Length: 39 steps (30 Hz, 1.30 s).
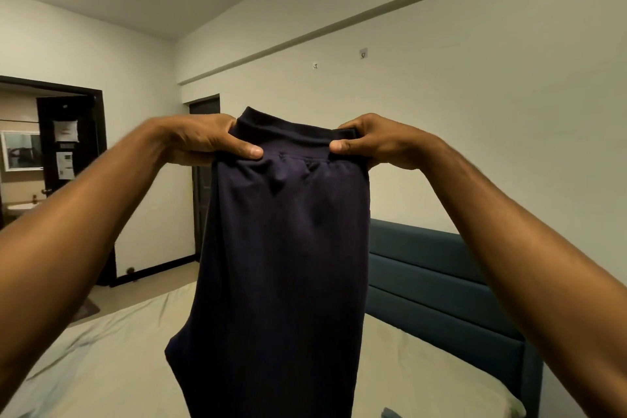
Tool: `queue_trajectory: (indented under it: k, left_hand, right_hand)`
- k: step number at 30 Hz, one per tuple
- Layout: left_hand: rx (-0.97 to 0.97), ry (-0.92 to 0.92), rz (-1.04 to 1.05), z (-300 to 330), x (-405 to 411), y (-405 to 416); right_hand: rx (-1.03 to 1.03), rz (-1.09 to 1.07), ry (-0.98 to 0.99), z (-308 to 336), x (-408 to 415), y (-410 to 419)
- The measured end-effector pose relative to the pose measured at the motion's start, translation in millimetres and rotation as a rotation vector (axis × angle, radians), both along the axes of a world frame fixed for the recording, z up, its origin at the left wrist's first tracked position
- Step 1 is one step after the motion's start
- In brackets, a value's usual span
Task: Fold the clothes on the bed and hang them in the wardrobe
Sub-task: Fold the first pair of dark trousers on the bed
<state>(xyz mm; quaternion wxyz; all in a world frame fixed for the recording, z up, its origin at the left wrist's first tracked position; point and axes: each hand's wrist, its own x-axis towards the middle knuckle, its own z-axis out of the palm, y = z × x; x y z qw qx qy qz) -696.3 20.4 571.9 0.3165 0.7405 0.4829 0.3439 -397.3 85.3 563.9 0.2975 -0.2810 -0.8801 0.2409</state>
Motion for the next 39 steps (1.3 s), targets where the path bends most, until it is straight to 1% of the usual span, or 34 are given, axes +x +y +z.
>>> queue_trajectory:
  k: [3,7,8,10,12,14,16,17,19,21,23,25,28,30,32,34,36,39]
  left_hand:
    - [-0.024,0.006,-0.056,1,-10,-5]
    - [0.013,-0.14,-0.12,-5,-23,16]
    - [0.002,-0.159,-0.115,-12,-27,28]
    - [-0.059,-0.139,-0.049,-34,-36,66]
    - [-0.137,-0.041,0.103,-67,-44,109]
    - [-0.182,0.163,0.263,-103,-52,157]
    - [-0.153,0.326,0.366,-127,-56,200]
    - [-0.103,0.37,0.419,-131,-58,220]
    - [0.087,0.428,0.568,-118,-63,250]
    - [0.378,0.473,0.719,-82,-65,264]
    - [0.657,0.464,0.846,-39,-63,270]
    - [0.853,0.432,0.916,-3,-63,270]
    - [0.99,0.434,0.925,21,-68,263]
    - [1.011,0.456,0.891,15,-71,251]
    - [0.963,0.481,0.792,-13,-76,234]
    - [0.836,0.45,0.637,-66,-79,213]
    - [0.7,0.385,0.504,-136,-78,188]
    - [0.535,0.369,0.352,-277,-71,150]
  right_hand:
    - [-0.103,0.076,-0.029,4,-3,6]
    - [-0.26,0.16,0.034,3,-22,38]
    - [-0.294,0.161,0.011,-1,-28,52]
    - [-0.346,0.124,-0.091,-19,-41,90]
    - [-0.342,0.015,-0.223,-49,-57,134]
    - [-0.281,-0.107,-0.335,-89,-80,180]
    - [-0.039,-0.228,-0.413,-122,-103,222]
    - [0.097,-0.29,-0.408,-131,-115,241]
    - [0.302,-0.404,-0.285,-127,-133,268]
    - [0.43,-0.484,-0.092,-97,-146,281]
    - [0.537,-0.542,0.1,-55,-153,286]
    - [0.629,-0.563,0.242,-18,-157,283]
    - [0.687,-0.498,0.357,8,-155,274]
    - [0.694,-0.433,0.345,0,-148,266]
    - [0.677,-0.36,0.257,-26,-139,252]
    - [0.611,-0.259,0.127,-67,-124,233]
    - [0.512,-0.17,0.004,-122,-109,215]
    - [0.303,-0.054,-0.239,-244,-95,183]
